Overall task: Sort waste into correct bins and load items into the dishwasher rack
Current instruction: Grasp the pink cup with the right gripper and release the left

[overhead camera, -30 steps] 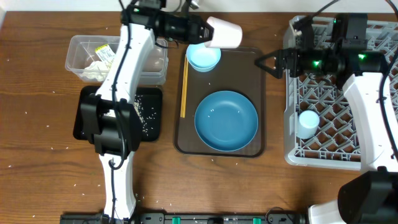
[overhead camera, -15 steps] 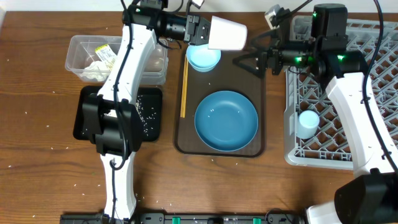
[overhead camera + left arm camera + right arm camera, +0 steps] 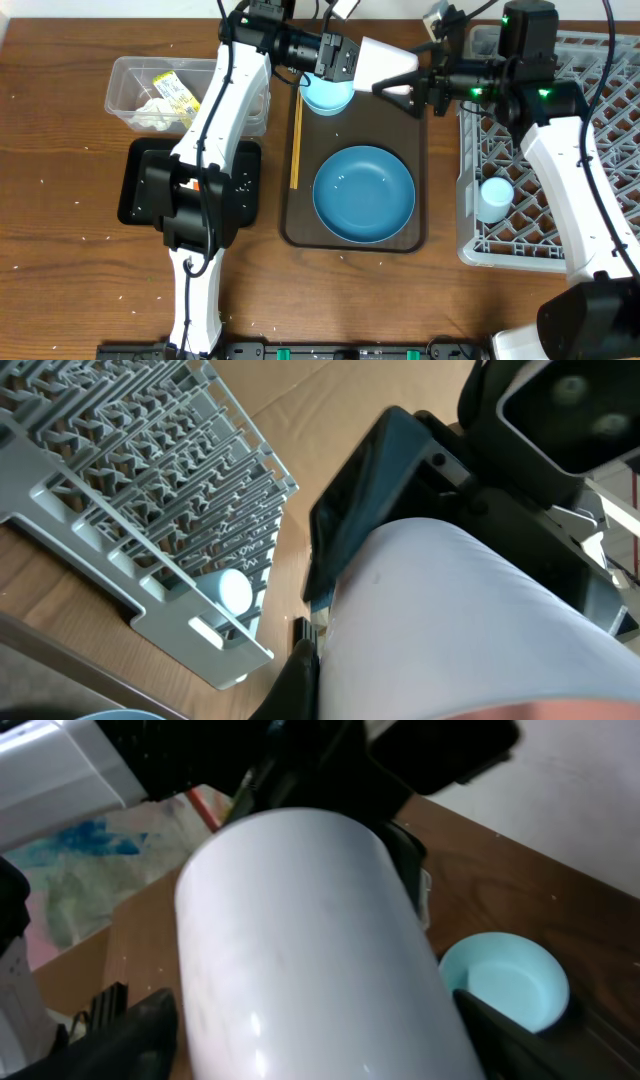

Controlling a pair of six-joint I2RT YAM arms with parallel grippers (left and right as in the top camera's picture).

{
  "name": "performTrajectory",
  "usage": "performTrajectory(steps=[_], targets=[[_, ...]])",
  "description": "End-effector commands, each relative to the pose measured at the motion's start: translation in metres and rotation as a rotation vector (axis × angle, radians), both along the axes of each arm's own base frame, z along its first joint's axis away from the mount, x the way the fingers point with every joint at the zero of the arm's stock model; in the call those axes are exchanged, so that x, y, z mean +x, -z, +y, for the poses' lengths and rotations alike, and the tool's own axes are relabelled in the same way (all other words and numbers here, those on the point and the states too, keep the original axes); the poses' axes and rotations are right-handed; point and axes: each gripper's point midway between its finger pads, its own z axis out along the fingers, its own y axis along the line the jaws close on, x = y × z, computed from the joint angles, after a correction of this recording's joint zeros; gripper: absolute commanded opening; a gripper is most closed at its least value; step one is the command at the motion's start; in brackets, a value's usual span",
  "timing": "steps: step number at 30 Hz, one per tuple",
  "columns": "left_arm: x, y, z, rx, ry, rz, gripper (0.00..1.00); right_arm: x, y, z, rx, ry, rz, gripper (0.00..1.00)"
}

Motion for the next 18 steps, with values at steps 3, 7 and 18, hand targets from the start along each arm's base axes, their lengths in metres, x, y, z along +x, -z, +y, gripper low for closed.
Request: performTrajectory(steps=[3,7,18], targets=[[-0.004,-0.003,-0.002,-0.024,0.023,-0.002,0.06,-0.008,-0.014,0.01,0.012,-0.043,-0.051,0.67],[-0.004,-0.003,-0.002,-0.024,0.021,-0.002,0.06,-0.008,-0.014,0.01,0.012,-0.043,-0.05,0.58],[-0.003,-0.003,-0.002,-0.023,0.021,-0.002,0.17,-0.003,-0.013,0.0,0.011,-0.017,-0.049,0.52]])
